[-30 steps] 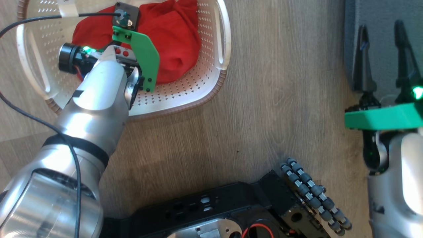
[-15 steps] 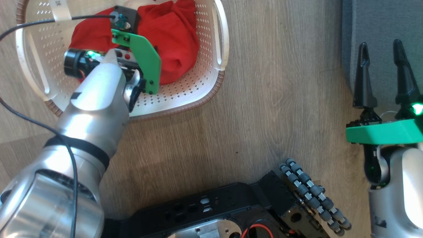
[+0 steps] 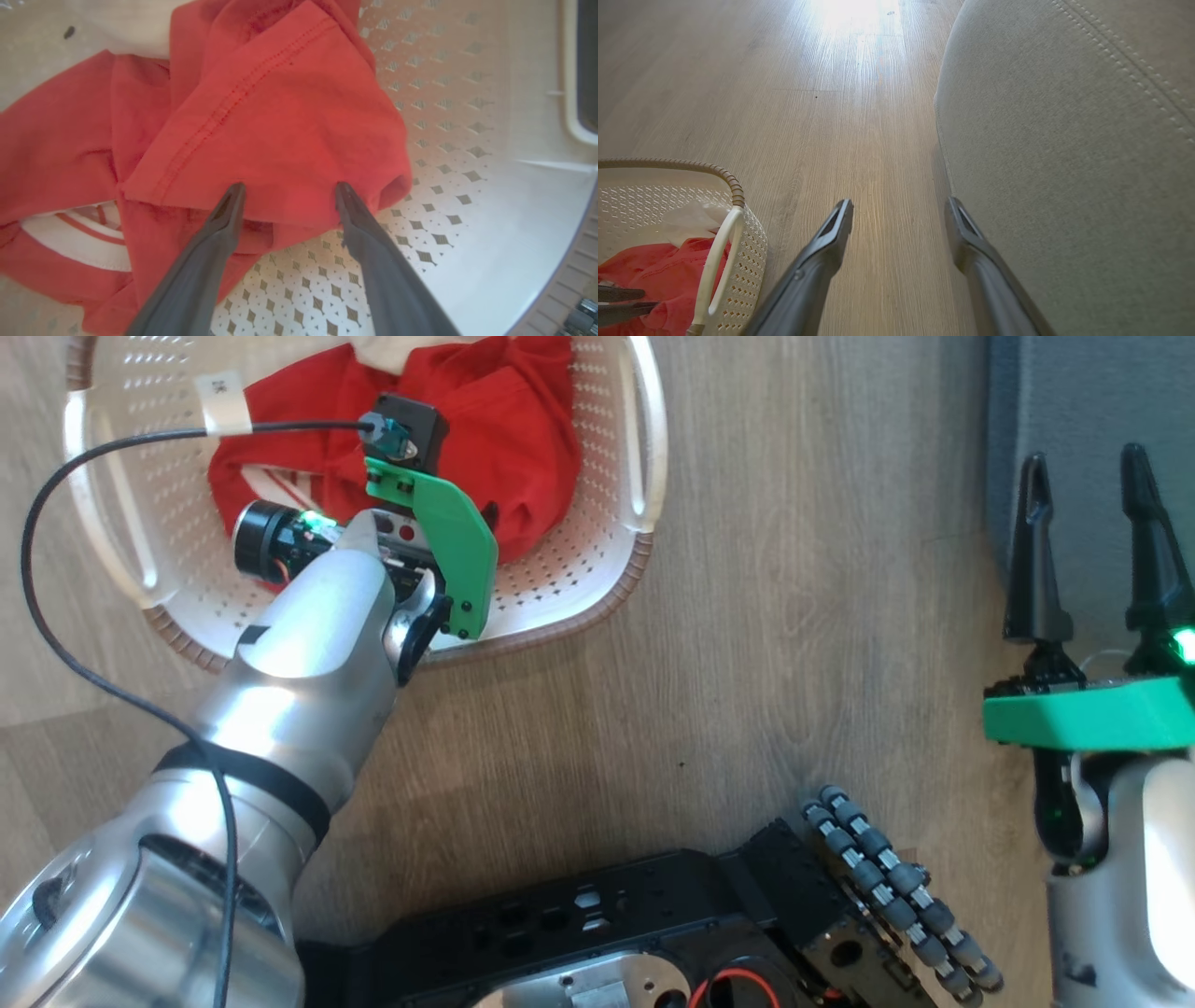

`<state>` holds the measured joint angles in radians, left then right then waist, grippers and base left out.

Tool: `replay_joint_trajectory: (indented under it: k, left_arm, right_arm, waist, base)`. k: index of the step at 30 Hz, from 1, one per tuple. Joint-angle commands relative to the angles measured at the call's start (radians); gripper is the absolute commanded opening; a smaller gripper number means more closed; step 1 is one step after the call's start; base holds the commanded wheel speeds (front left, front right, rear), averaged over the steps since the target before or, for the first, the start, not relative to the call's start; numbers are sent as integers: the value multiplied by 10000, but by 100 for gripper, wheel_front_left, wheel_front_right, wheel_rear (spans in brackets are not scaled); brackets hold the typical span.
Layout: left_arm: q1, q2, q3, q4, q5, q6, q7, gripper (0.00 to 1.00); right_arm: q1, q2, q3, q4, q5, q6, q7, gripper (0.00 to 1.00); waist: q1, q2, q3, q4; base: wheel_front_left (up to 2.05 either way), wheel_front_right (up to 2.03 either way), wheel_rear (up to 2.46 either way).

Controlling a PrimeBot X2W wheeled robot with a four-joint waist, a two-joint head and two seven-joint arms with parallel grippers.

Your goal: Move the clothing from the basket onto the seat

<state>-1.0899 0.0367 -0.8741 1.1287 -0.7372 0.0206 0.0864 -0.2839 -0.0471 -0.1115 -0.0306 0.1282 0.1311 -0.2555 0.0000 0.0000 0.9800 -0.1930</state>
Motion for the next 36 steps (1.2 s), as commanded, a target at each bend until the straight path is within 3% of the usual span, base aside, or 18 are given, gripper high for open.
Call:
replay_joint_trajectory:
  k: [1, 15, 16, 17, 20, 36]
  left_arm:
    - [265, 135, 11, -171, -73, 72, -88, 100]
    - [190, 135, -1137, -158, -968, -34, -665, 97]
    - [210, 135, -1267, -157, -996, -158, -681, 31]
    - [230, 135, -1366, -146, -1039, -260, -726, 0]
    - [270, 135, -1585, -137, -1214, -501, -900, 0]
    - [-123, 135, -1784, -399, -2768, -725, -2845, 0]
  right_arm:
    - [711, -31, 94, -282, -88, -4, -63, 100]
    - [1113, -31, -36, -740, -404, -4, -63, 100]
    - [1166, -31, -56, -798, -475, -4, -63, 100]
    - [1229, -31, -90, -850, -536, -4, -63, 100]
    - [1407, -31, -219, -993, -579, -4, -42, 100]
    - [833, -31, -95, -529, -680, -4, -41, 100]
  waist:
    - [0, 0, 22, 68]
    - [0, 0, 61, 458]
    - [0, 0, 48, 500]
    - [0, 0, 29, 547]
    - [0, 0, -23, 651]
    - [0, 0, -822, 1285]
  base:
    - [0, 0, 0]
    - [0, 0, 0]
    - [0, 0, 0]
    - [0, 0, 0]
    - [0, 0, 0]
    - [0, 0, 0]
